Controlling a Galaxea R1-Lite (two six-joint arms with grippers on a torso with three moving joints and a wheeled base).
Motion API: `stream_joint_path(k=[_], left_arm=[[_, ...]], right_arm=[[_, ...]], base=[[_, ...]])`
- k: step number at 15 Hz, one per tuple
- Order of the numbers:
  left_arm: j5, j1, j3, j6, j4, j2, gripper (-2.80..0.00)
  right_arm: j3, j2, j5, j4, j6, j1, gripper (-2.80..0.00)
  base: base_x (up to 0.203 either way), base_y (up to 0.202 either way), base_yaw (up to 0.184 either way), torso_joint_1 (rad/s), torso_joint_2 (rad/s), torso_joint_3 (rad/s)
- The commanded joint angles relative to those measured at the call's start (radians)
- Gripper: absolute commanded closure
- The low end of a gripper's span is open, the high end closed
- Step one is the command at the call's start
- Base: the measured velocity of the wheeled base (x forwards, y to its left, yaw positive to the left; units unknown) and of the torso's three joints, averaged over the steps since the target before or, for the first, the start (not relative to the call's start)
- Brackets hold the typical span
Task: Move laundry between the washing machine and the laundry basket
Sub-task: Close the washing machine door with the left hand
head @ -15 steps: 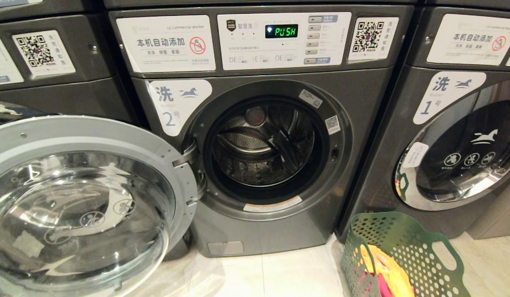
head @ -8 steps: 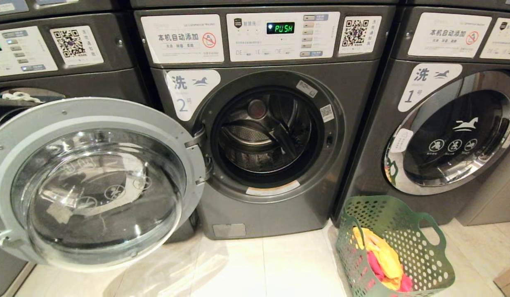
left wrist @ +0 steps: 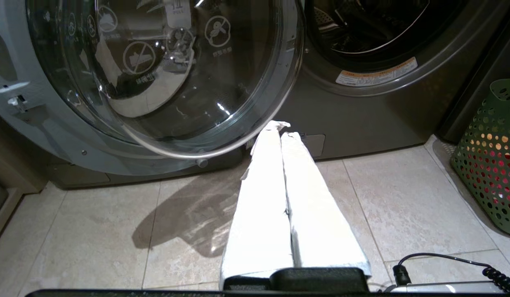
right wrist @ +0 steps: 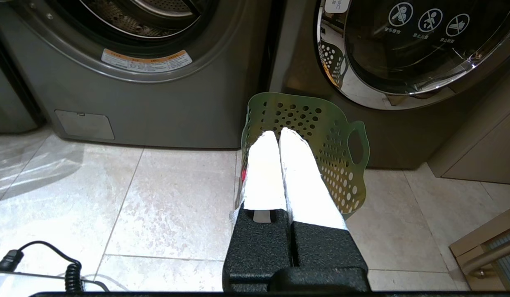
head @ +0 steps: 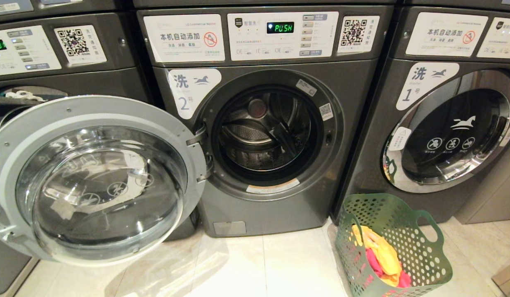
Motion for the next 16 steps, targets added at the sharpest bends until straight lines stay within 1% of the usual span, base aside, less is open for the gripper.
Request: stream_joint_path(k=[1,2,3,5,7,9,10,12,13,15,16], left_arm=[[0.001,0.0,-0.102,0.006,0.01,0.012,0.0],[0.002,0.0,-0.203,0.012,0.031,0.042,0.0],[0.002,-0.001,-0.352,0.019,0.058,0.1,0.0],[0.015,0.0,-0.638,0.027,0.112,0.307,0.0],[0.083,0.003,-0.92,0.028,0.147,0.621,0.0],[0.155,0.009,-1.177,-0.001,0.167,0.922,0.0],[0.182,0.027,-1.293,-0.02,0.175,1.072,0.0],[0.207,0.084,-1.489,-0.051,0.186,1.319,0.0],[0.197,0.135,-1.569,-0.068,0.189,1.426,0.0],[0.134,0.256,-1.664,-0.089,0.17,1.574,0.0],[0.101,0.309,-1.7,-0.095,0.142,1.635,0.0]], right_arm=[[0.0,0.002,-0.001,0.0,0.0,0.0,0.0],[0.0,0.002,-0.001,0.0,0.0,0.0,0.0],[0.0,0.002,0.001,0.0,0.0,0.0,0.0],[0.0,0.002,-0.001,0.0,0.005,-0.001,0.0],[0.0,0.002,-0.003,0.003,0.049,0.0,0.0],[0.0,0.002,-0.005,0.003,0.06,0.0,0.0],[0.0,0.002,-0.005,0.003,0.06,0.0,0.0],[0.0,0.002,-0.005,0.003,0.066,0.0,0.0],[0.0,0.002,-0.01,0.003,0.066,0.0,0.0],[0.0,0.002,-0.011,0.003,0.065,0.0,0.0],[0.0,0.002,-0.011,0.003,0.066,0.0,0.0]], base=[[0.0,0.0,0.0,0.0,0.0,0.0],[0.0,0.0,0.0,0.0,0.0,0.0],[0.0,0.0,0.0,0.0,0.0,0.0],[0.0,0.0,0.0,0.0,0.0,0.0],[0.0,0.0,0.0,0.0,0.0,0.0],[0.0,0.0,0.0,0.0,0.0,0.0],[0.0,0.0,0.0,0.0,0.0,0.0],[0.0,0.0,0.0,0.0,0.0,0.0],[0.0,0.0,0.0,0.0,0.0,0.0],[0.0,0.0,0.0,0.0,0.0,0.0],[0.0,0.0,0.0,0.0,0.0,0.0]])
